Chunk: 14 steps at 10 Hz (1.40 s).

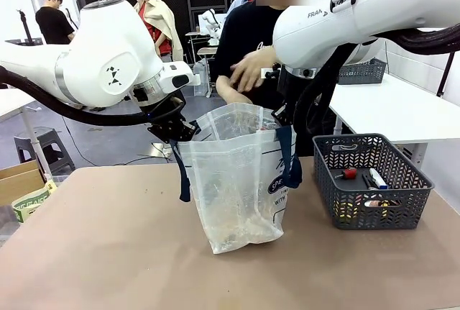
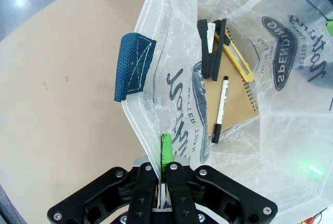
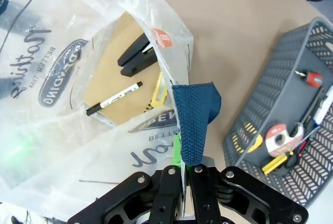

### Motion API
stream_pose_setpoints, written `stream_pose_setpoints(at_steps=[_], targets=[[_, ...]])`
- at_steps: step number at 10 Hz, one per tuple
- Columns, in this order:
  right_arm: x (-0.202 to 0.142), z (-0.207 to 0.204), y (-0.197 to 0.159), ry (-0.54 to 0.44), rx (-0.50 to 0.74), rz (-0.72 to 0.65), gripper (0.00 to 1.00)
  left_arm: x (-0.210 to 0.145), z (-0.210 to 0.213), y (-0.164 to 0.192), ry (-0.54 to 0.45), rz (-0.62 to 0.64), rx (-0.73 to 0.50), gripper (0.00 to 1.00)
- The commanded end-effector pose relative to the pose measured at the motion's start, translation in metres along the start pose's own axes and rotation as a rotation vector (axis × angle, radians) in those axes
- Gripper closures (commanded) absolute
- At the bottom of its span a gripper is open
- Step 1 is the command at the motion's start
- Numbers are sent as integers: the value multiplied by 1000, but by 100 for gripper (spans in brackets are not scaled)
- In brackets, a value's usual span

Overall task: Transfer purchased items from the store into the shopping bag.
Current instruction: Move the Reusable shopping bag to the right side of the table.

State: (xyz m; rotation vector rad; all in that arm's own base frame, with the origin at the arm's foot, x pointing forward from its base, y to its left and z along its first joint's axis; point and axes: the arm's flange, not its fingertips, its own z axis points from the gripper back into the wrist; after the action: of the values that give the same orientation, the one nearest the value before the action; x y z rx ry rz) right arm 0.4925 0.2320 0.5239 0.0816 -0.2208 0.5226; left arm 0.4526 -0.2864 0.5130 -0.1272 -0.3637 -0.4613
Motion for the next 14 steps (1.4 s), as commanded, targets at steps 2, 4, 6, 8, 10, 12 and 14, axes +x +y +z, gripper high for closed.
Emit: stream_pose_setpoints(at_steps=[2,4,6,8,10,12,14], targets=[[0,0,0,0,0,-1,100,0,0,1,-1,-1,1,100],[0,0,0,0,0,-1,100,0,0,1,-1,-1,1,100],[0,0,0,0,0,-1,100,0,0,1,-1,-1,1,100],[0,0,0,0,0,-1,100,0,0,1,-1,-1,1,100],[0,0,0,0,0,-1,100,0,0,1,-1,-1,1,100],[0,0,0,0,0,-1,100,0,0,1,-1,-1,1,100],[0,0,0,0,0,-1,100,0,0,1,-1,-1,1,100]])
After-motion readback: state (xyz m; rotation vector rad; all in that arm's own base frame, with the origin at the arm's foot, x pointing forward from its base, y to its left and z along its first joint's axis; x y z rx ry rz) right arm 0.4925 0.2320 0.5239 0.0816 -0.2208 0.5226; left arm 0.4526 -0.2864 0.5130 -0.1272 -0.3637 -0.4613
